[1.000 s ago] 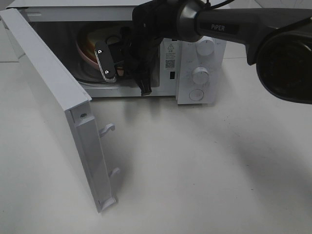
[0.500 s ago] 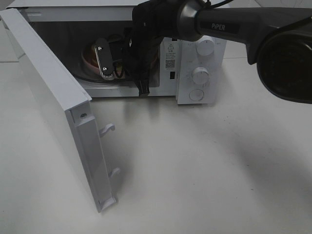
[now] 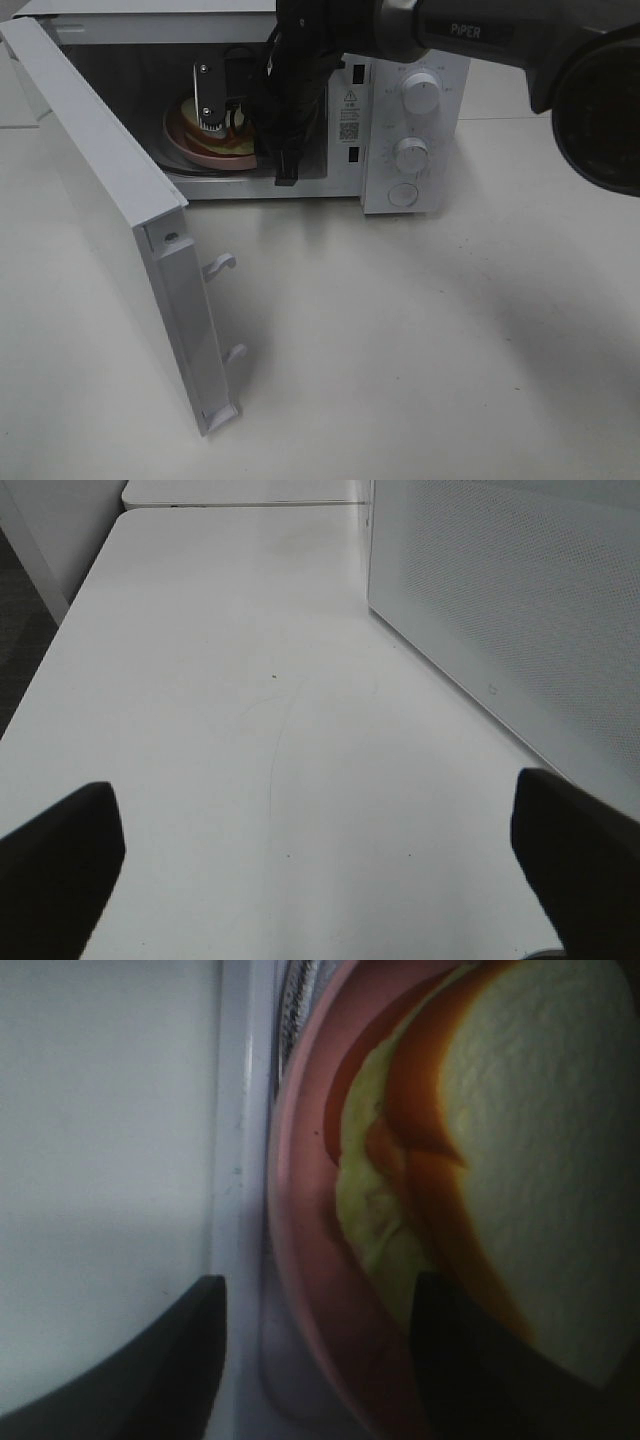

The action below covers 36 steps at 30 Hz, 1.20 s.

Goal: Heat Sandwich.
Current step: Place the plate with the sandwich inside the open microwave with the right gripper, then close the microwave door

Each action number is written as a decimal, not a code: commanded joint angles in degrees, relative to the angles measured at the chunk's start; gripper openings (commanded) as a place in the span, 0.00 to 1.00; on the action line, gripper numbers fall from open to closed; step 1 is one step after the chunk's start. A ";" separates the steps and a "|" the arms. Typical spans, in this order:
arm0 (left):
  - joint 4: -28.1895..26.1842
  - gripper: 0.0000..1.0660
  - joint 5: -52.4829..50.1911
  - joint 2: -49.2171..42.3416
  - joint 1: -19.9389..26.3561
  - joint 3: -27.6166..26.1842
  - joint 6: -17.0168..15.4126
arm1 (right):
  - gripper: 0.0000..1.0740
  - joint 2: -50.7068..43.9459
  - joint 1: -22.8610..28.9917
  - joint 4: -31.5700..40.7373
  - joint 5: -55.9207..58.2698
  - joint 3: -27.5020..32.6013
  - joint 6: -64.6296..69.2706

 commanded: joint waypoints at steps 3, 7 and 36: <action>0.11 0.92 -0.69 -1.20 0.23 0.17 -0.40 | 0.53 -2.35 0.00 3.90 4.64 3.15 2.69; 0.11 0.92 -0.69 -1.20 0.23 0.17 -0.40 | 0.53 -3.72 0.11 4.87 6.88 3.55 2.69; 0.11 0.92 -0.69 -1.20 0.23 0.17 -0.40 | 0.53 -18.16 4.18 12.43 10.03 19.88 0.34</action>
